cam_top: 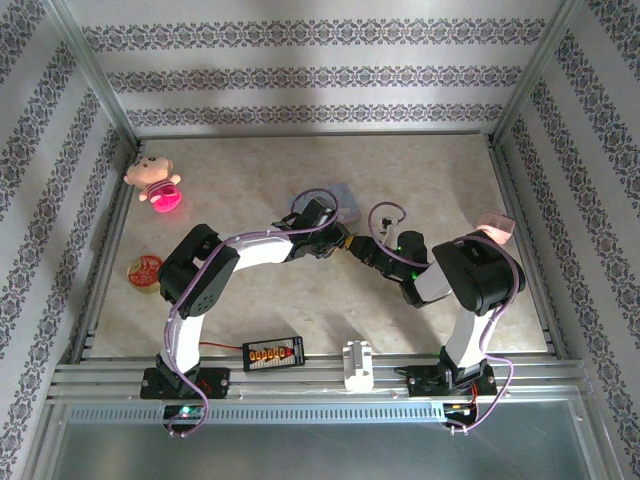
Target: Unlock a padlock with a key
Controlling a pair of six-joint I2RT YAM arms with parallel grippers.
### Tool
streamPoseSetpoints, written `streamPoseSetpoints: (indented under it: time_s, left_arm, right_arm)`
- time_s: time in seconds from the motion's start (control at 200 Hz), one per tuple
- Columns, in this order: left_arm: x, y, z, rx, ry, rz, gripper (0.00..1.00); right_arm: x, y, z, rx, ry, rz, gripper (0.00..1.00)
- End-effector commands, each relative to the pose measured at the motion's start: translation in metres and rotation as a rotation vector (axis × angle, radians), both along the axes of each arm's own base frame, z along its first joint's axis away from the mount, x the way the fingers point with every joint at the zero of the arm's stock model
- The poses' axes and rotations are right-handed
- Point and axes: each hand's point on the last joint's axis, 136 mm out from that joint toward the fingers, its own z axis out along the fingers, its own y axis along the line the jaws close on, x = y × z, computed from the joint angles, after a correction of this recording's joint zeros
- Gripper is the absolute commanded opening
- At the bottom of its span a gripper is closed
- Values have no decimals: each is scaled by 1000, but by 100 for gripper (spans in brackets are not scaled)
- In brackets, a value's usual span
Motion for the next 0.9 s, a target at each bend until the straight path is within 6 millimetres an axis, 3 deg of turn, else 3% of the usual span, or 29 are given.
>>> streamPoseSetpoints:
  time_s: [0.0,0.285,0.58,0.895]
  left_arm:
    - [-7,-15,18,-89,-1,-32,0]
    - [-6,-16,18,-91,-3,-31,0]
    - [-8,-17,20,-98,-12,-49,0]
    - [-8,-29,28,-128,-75,-107,0]
  right_arm:
    - [-7,4,6,12,-27,15,23]
    - [-12,4,2,11,-16,14,22]
    - [-2,4,7,87,9,-29,0]
    - [2,15,2,255,226,-82,0]
